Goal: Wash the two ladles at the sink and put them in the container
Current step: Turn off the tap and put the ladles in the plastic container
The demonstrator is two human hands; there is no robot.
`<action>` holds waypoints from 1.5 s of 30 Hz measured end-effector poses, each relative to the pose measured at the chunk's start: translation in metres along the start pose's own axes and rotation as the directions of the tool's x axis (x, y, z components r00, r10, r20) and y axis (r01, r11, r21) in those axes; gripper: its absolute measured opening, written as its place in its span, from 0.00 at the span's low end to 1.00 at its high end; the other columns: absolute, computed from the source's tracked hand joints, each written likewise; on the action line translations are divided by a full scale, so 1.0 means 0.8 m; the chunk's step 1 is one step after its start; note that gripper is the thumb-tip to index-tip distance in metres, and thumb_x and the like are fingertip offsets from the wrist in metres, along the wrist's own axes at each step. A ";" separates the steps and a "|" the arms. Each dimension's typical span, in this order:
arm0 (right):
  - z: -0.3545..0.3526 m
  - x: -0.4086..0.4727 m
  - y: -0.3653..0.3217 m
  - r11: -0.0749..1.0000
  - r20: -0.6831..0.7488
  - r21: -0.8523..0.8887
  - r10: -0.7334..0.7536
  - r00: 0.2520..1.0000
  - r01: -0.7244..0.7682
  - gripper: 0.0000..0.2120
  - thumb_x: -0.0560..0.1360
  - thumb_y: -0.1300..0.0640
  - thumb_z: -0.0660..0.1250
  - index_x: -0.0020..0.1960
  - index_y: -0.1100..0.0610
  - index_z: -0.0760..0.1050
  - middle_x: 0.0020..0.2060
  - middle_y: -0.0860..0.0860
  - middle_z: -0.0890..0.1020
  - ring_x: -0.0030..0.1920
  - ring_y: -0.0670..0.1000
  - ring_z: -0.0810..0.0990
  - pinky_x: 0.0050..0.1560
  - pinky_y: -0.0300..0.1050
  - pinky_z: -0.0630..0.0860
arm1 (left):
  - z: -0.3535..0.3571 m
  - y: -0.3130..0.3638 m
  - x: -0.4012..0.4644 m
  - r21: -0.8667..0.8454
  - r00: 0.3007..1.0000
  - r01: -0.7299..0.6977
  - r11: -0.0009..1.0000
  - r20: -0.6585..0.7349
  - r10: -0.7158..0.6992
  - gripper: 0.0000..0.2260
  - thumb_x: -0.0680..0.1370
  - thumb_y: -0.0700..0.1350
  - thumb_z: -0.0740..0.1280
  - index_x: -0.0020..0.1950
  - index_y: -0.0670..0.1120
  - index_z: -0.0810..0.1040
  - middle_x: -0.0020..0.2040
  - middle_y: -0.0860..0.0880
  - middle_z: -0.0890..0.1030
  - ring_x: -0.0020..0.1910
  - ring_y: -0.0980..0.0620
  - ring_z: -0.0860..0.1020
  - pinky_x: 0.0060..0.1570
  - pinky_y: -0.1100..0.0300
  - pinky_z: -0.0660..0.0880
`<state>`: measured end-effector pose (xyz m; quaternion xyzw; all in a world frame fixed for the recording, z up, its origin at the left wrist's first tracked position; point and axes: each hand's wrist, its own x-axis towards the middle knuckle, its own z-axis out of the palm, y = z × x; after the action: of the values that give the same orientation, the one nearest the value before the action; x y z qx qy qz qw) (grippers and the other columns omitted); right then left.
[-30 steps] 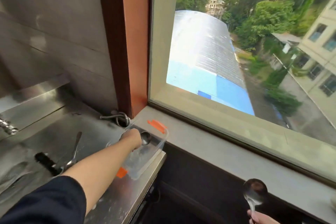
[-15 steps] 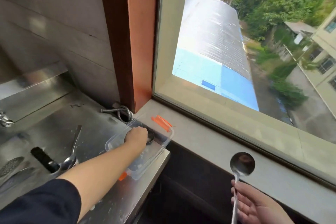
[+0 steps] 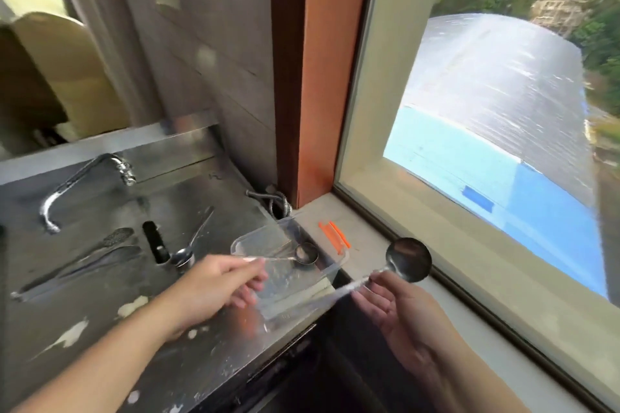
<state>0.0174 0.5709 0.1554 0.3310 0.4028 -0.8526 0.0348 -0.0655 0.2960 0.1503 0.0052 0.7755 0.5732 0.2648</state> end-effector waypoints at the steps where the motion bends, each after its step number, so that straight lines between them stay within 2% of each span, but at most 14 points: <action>1: 0.010 0.007 -0.001 1.000 0.027 0.005 0.019 0.999 -0.019 0.05 0.79 0.68 0.66 0.52 0.70 0.77 0.46 0.66 0.85 0.39 0.57 0.88 0.40 0.47 0.87 | -0.002 -0.002 -0.026 -0.037 1.000 0.027 0.999 0.006 -0.027 0.19 0.69 0.61 0.70 0.46 0.49 0.88 0.44 0.47 0.88 0.38 0.51 0.84 0.40 0.58 0.80; 4: 0.040 0.024 0.002 0.997 0.089 0.020 0.078 0.993 -0.080 0.04 0.79 0.68 0.66 0.52 0.69 0.77 0.37 0.61 0.86 0.37 0.56 0.87 0.37 0.45 0.86 | 0.000 -0.015 -0.079 -0.176 0.996 0.052 0.983 -0.063 -0.064 0.16 0.68 0.56 0.73 0.48 0.48 0.88 0.46 0.43 0.87 0.40 0.50 0.83 0.45 0.55 0.81; 8: 0.073 0.037 0.012 0.991 0.150 -0.003 0.134 0.980 -0.136 0.03 0.79 0.71 0.65 0.46 0.68 0.76 0.28 0.58 0.84 0.30 0.53 0.87 0.33 0.43 0.85 | -0.003 -0.034 -0.096 -0.412 0.954 -0.003 0.911 -0.274 -0.121 0.15 0.67 0.47 0.74 0.48 0.38 0.86 0.45 0.37 0.85 0.38 0.47 0.81 0.42 0.54 0.80; 15: 0.110 0.060 0.044 0.982 0.214 -0.140 0.151 0.965 -0.123 0.03 0.78 0.71 0.66 0.46 0.69 0.78 0.35 0.61 0.85 0.36 0.57 0.88 0.37 0.46 0.86 | -0.032 -0.056 -0.090 -0.635 0.927 -0.133 0.761 -0.352 -0.132 0.18 0.68 0.39 0.74 0.56 0.34 0.82 0.42 0.40 0.84 0.38 0.49 0.83 0.37 0.61 0.82; 19: 0.111 0.087 0.039 0.947 0.166 -0.319 0.083 0.983 -0.026 0.02 0.79 0.66 0.67 0.52 0.62 0.76 0.41 0.60 0.82 0.42 0.61 0.86 0.41 0.50 0.85 | -0.053 -0.070 -0.076 -0.647 0.932 -0.127 0.751 -0.337 -0.133 0.12 0.72 0.33 0.72 0.55 0.32 0.81 0.42 0.39 0.85 0.38 0.49 0.85 0.37 0.62 0.82; 21: 0.107 0.106 0.031 0.920 0.123 -0.390 0.020 0.992 0.030 0.07 0.80 0.68 0.64 0.55 0.58 0.72 0.47 0.64 0.81 0.43 0.63 0.84 0.37 0.49 0.83 | -0.065 -0.074 -0.068 -0.637 0.932 -0.113 0.763 -0.334 -0.140 0.08 0.75 0.31 0.70 0.53 0.32 0.81 0.42 0.39 0.85 0.39 0.48 0.85 0.38 0.62 0.83; 23: 0.102 0.124 0.023 0.823 0.089 -0.562 -0.034 0.995 0.079 0.11 0.79 0.70 0.63 0.59 0.61 0.73 0.47 0.66 0.80 0.37 0.60 0.82 0.31 0.48 0.82 | -0.073 -0.077 -0.058 -0.616 0.934 -0.093 0.782 -0.327 -0.146 0.07 0.75 0.30 0.69 0.53 0.32 0.82 0.42 0.38 0.86 0.39 0.48 0.86 0.39 0.62 0.83; 28: 0.099 0.162 0.016 0.412 0.089 -0.903 -0.100 0.991 0.123 0.10 0.75 0.69 0.72 0.56 0.70 0.81 0.44 0.67 0.83 0.41 0.64 0.83 0.53 0.66 0.82 | -0.078 -0.080 -0.026 -0.566 0.937 -0.052 0.823 -0.313 -0.156 0.07 0.74 0.30 0.71 0.52 0.32 0.82 0.41 0.39 0.86 0.39 0.48 0.85 0.41 0.61 0.83; 31: 0.105 0.182 0.011 0.121 0.121 -0.984 -0.080 0.989 0.130 0.09 0.76 0.62 0.70 0.51 0.67 0.84 0.42 0.65 0.87 0.37 0.60 0.86 0.48 0.55 0.85 | -0.074 -0.083 -0.006 -0.544 0.938 -0.025 0.839 -0.304 -0.169 0.07 0.74 0.31 0.72 0.51 0.33 0.83 0.39 0.41 0.86 0.38 0.49 0.85 0.41 0.62 0.83; 34: 0.115 0.211 0.015 -0.161 0.099 -0.981 0.040 0.994 0.105 0.09 0.78 0.57 0.68 0.49 0.63 0.83 0.36 0.54 0.83 0.30 0.47 0.80 0.28 0.37 0.75 | -0.069 -0.086 0.011 -0.522 0.940 0.003 0.853 -0.290 -0.181 0.05 0.74 0.31 0.73 0.50 0.35 0.84 0.39 0.42 0.87 0.38 0.49 0.85 0.40 0.62 0.83; 36: 0.121 0.225 0.023 -0.319 0.071 -0.943 0.080 0.994 0.093 0.10 0.79 0.54 0.66 0.45 0.60 0.80 0.41 0.54 0.82 0.34 0.47 0.80 0.29 0.35 0.73 | -0.063 -0.086 0.020 -0.497 0.940 0.021 0.868 -0.287 -0.187 0.05 0.74 0.31 0.73 0.49 0.36 0.84 0.40 0.41 0.87 0.39 0.49 0.85 0.41 0.62 0.83; 39: 0.124 0.243 0.037 -0.462 0.030 -0.885 0.082 0.996 0.065 0.16 0.80 0.53 0.64 0.56 0.65 0.81 0.48 0.60 0.84 0.46 0.56 0.85 0.39 0.43 0.78 | -0.055 -0.088 0.033 -0.458 0.940 0.054 0.887 -0.276 -0.200 0.05 0.74 0.31 0.73 0.49 0.36 0.84 0.43 0.38 0.86 0.40 0.49 0.85 0.42 0.62 0.83; 43: 0.122 0.261 0.054 -0.527 -0.087 -0.849 0.200 0.976 0.032 0.12 0.81 0.56 0.65 0.49 0.64 0.80 0.36 0.53 0.80 0.32 0.50 0.76 0.31 0.40 0.76 | -0.040 -0.093 0.044 -0.389 0.941 0.099 0.916 -0.262 -0.213 0.04 0.76 0.33 0.72 0.50 0.36 0.84 0.45 0.36 0.86 0.40 0.48 0.84 0.47 0.59 0.83; 45: 0.121 0.267 0.062 -0.610 -0.094 -0.789 0.227 0.969 0.066 0.16 0.82 0.54 0.63 0.58 0.66 0.81 0.49 0.60 0.85 0.39 0.54 0.78 0.46 0.47 0.80 | -0.032 -0.094 0.047 -0.368 0.943 0.108 0.923 -0.257 -0.213 0.04 0.76 0.33 0.72 0.49 0.37 0.84 0.46 0.35 0.85 0.41 0.47 0.83 0.51 0.54 0.82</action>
<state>-0.1842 0.5131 0.0398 0.0797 0.9023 -0.0342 0.4223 -0.0859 0.2593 0.0732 -0.1910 0.6897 0.6720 0.1904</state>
